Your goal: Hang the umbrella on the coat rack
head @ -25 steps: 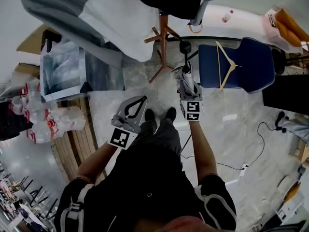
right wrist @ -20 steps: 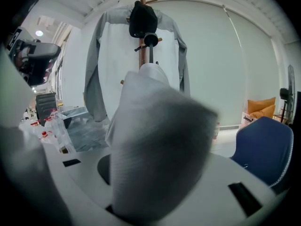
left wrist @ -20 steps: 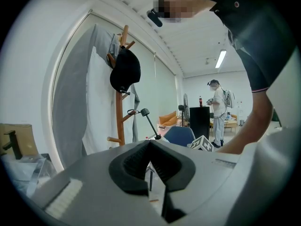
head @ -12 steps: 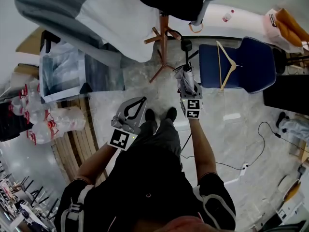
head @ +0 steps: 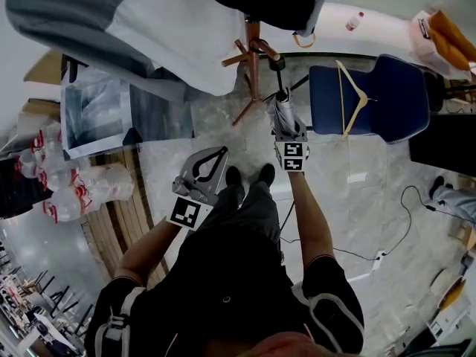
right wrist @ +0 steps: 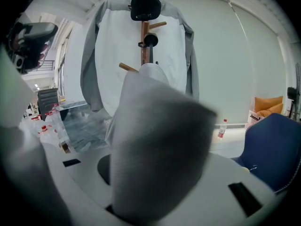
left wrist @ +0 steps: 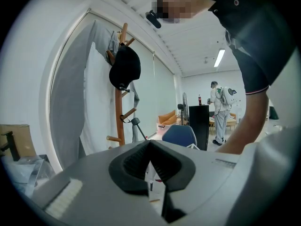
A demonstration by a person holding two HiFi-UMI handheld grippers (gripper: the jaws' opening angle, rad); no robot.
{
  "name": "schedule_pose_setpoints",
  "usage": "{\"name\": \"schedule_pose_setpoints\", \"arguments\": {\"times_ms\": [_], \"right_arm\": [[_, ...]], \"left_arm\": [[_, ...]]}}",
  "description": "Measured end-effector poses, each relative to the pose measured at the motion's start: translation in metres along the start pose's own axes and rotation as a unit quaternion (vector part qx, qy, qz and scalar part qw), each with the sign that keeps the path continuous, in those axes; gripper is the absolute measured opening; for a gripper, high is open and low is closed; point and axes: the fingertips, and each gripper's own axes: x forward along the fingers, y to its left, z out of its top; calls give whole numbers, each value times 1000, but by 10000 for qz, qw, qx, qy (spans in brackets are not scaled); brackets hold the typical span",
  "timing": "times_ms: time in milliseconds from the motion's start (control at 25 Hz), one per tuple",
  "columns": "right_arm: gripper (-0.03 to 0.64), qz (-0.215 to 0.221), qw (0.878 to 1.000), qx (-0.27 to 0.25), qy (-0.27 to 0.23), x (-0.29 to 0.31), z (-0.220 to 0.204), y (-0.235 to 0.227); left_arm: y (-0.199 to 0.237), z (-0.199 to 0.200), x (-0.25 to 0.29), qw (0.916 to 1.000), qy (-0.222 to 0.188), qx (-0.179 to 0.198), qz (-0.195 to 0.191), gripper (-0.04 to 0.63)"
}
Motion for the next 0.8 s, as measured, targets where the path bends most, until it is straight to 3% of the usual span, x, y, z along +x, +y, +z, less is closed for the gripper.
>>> {"name": "schedule_pose_setpoints", "arguments": {"times_ms": [800], "right_arm": [[143, 215, 9998, 22, -12, 66, -25, 15]], "left_arm": [[2, -10, 11, 9998, 83, -136, -100, 2]]}}
